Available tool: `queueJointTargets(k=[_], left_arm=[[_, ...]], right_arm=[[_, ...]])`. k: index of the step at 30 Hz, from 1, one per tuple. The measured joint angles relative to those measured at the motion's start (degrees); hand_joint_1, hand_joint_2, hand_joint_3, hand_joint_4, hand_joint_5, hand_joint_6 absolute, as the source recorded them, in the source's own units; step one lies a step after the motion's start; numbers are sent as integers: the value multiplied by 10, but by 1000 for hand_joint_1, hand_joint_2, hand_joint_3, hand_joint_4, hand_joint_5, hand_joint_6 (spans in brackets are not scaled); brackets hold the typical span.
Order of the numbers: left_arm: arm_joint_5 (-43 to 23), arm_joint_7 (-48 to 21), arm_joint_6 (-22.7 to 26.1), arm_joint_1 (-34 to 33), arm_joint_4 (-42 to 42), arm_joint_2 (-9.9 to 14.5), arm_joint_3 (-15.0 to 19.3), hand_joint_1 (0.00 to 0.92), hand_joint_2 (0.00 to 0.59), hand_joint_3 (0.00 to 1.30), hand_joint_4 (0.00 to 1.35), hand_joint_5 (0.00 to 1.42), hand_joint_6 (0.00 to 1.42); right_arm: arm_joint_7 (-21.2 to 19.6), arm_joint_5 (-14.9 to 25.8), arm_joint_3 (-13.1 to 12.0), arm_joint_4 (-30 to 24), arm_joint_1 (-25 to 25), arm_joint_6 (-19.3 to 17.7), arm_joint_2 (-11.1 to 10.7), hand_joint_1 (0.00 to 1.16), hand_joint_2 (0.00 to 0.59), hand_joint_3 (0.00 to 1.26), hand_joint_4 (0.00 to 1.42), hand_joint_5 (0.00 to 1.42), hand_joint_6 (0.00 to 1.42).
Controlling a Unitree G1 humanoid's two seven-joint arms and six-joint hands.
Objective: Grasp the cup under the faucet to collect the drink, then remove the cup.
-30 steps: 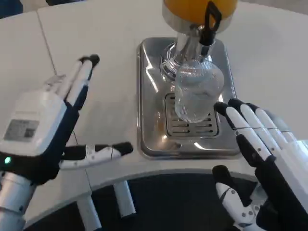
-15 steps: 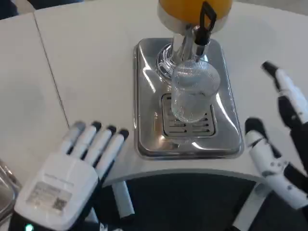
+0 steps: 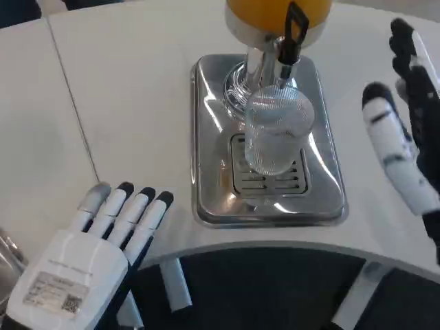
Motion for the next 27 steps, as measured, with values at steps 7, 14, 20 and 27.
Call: queueJointTargets(k=[7,14,20,27], left_arm=[[0,0,4,3,-13,-20,0,231,73,0,0,0,0],[0,0,5,8,-15,-24,1,222,75,0,0,0,0],[-15,0,8,10,-15,-26,13,217,77,0,0,0,0],[-19,0,9,7,-15,-26,17,213,78,0,0,0,0]], right_arm=[[-50,15,21,34,-56,5,0,152,554,0,0,0,0],[-119,29,53,85,-79,-6,-1,160,548,0,0,0,0],[-157,62,58,122,-106,-20,1,172,551,0,0,0,0],[-176,85,66,163,-141,-31,6,184,556,0,0,0,0]])
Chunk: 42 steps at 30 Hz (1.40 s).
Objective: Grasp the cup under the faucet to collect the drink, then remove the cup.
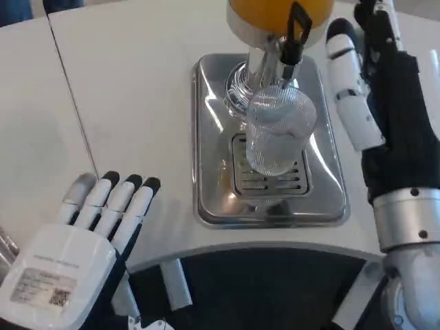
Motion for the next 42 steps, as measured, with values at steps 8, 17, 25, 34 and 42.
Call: queueJointTargets(k=[8,17,25,34,42], left_arm=[[-3,0,0,-5,2,0,0,203,81,0,0,0,0],[-16,-2,1,-21,9,0,0,196,78,0,0,0,7],[-18,-2,1,-25,16,0,-3,195,78,0,0,0,10],[-21,-2,1,-27,22,-1,-3,172,79,0,0,0,11],[-28,-2,1,-29,25,-5,-3,162,80,0,0,0,12]], right_arm=[[1,6,22,26,-27,0,7,194,557,0,0,0,0],[23,5,41,33,-45,14,10,202,554,0,0,0,0],[40,5,43,14,-46,42,4,205,547,0,0,0,0],[76,-19,51,1,-67,80,-29,2,519,0,0,0,0],[165,-125,94,-24,-139,190,-93,0,486,0,0,0,0]])
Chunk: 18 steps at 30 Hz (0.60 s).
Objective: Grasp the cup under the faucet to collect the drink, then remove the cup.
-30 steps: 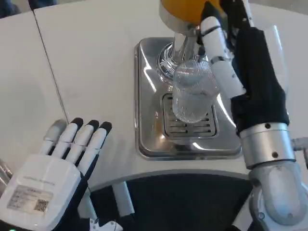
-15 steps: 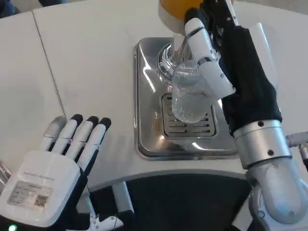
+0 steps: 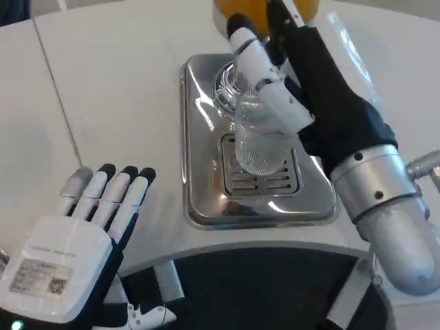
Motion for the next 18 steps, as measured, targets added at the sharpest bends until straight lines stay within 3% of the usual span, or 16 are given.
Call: queueJointTargets(k=[8,15,18], left_arm=[[-3,3,-3,-5,9,-1,0,115,73,0,0,0,12],[-8,3,-3,-16,14,-2,-2,76,65,0,0,0,12],[-9,3,0,-18,15,-6,-3,49,62,0,0,0,12]], right_arm=[[95,-69,39,0,-62,50,-54,0,526,0,0,0,0],[180,-127,67,-7,-84,51,-97,0,536,0,0,0,0],[205,-150,76,-9,-87,51,-102,0,552,0,0,0,0]])
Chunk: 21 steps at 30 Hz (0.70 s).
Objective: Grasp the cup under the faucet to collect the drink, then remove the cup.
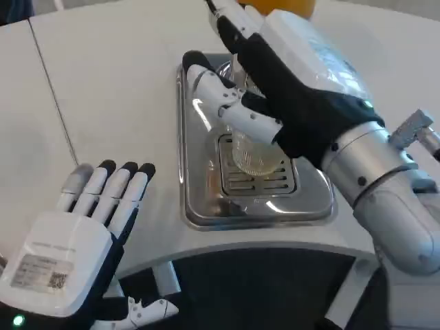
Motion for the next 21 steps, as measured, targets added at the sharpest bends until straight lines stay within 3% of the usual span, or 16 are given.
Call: queueJointTargets(k=[5,16,21], left_arm=[[-6,0,18,-22,13,-13,0,42,59,0,0,0,12],[-15,-5,53,-131,68,-32,-31,38,60,0,0,0,20],[-26,-6,53,-139,75,-42,-46,102,39,0,0,0,28]], right_arm=[[31,-33,1,-13,0,0,1,0,552,0,0,0,0],[55,-48,-9,-17,0,-3,21,0,564,2,0,0,0],[60,-53,-16,-17,0,-9,26,0,567,4,0,0,1]])
